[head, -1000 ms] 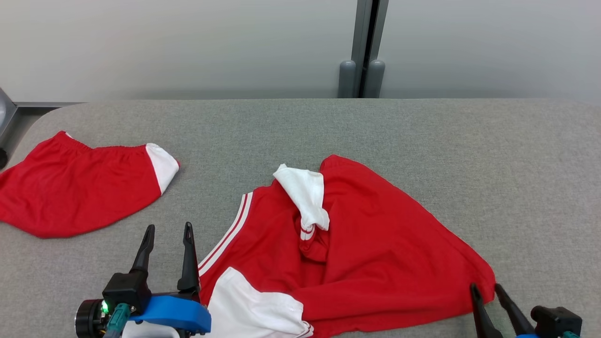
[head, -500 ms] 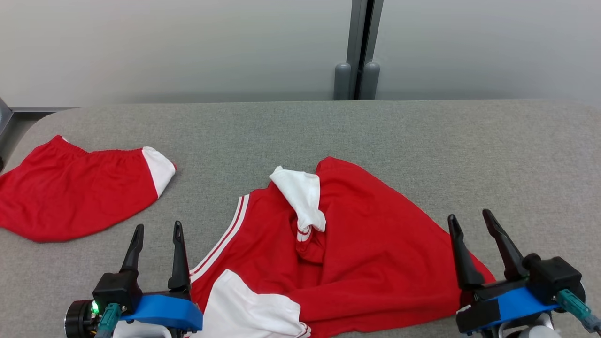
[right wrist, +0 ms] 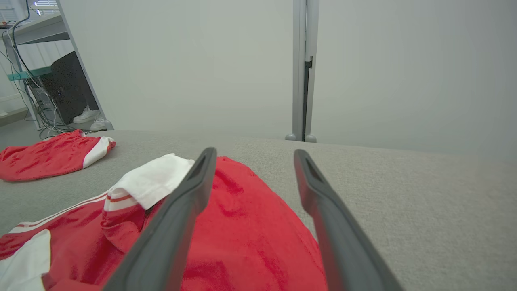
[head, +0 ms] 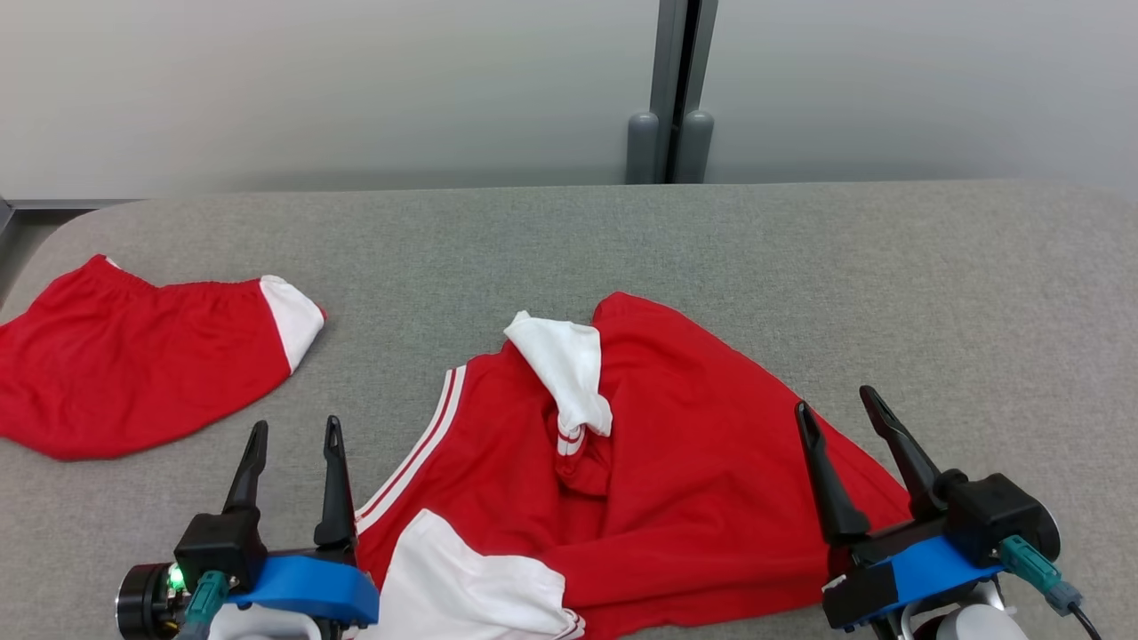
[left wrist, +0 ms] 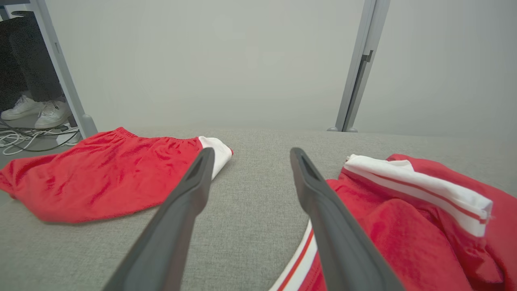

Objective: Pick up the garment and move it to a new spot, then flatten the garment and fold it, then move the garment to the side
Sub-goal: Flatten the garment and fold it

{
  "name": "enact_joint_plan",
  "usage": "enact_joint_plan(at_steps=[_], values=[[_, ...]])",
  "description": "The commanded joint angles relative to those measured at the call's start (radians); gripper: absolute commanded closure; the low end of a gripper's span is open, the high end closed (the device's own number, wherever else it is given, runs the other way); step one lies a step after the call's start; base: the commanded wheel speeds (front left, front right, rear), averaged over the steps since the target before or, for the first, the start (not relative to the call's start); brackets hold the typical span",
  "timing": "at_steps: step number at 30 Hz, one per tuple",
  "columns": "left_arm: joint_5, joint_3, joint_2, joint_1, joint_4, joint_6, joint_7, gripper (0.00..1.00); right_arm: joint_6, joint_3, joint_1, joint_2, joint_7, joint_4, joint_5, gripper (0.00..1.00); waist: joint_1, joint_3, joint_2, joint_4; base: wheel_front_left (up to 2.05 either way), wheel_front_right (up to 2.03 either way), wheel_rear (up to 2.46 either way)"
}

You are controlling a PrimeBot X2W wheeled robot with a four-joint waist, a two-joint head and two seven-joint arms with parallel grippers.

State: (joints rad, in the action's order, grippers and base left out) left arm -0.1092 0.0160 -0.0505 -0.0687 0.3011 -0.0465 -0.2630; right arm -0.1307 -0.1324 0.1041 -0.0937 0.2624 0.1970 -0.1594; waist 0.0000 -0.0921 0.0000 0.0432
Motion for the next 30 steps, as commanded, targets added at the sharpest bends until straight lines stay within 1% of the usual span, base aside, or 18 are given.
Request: enact_joint_plan(at_steps=[1, 8, 13, 17, 24, 30], values=[[0.009, -0.001, 0.000, -0.018, 0.003, -0.005, -0.003, 0.00, 0.000, 0.000, 0.010, 0.001, 0.004, 0.006, 0.001, 0.00, 0.0000, -0.002, 0.0000, -0.002, 0.00, 0.00, 0.00], [0.052, 0.018, -0.013, -0.111, 0.044, -0.035, -0.003, 0.00, 0.000, -0.009, 0.032, -0.004, 0.004, 0.025, -0.004, 0.00, 0.0000, -0.025, 0.0000, -0.027, 0.00, 0.00, 0.00], [0.065, 0.047, -0.037, -0.227, 0.128, -0.058, -0.003, 0.00, 0.000, -0.018, 0.056, -0.009, 0.004, 0.029, -0.002, 0.00, 0.0000, -0.050, 0.0000, -0.054, 0.00, 0.00, 0.00], [0.069, 0.072, -0.059, -0.319, 0.230, -0.069, -0.003, 0.00, 0.000, -0.022, 0.073, -0.010, 0.004, 0.031, 0.002, 0.00, 0.0000, -0.075, 0.0000, -0.082, 0.00, 0.00, 0.00], [0.060, 0.129, -0.087, -0.439, 0.458, -0.081, -0.002, 0.00, 0.000, -0.026, 0.097, -0.012, 0.004, 0.034, 0.002, 0.00, 0.0000, -0.112, 0.0000, -0.129, 0.00, 0.00, 0.00], [0.042, 0.184, -0.093, -0.503, 0.654, -0.086, 0.013, 0.00, 0.000, -0.022, 0.107, -0.010, 0.004, 0.038, 0.002, 0.00, 0.0000, -0.128, 0.0000, -0.150, 0.00, 0.00, 0.00]])
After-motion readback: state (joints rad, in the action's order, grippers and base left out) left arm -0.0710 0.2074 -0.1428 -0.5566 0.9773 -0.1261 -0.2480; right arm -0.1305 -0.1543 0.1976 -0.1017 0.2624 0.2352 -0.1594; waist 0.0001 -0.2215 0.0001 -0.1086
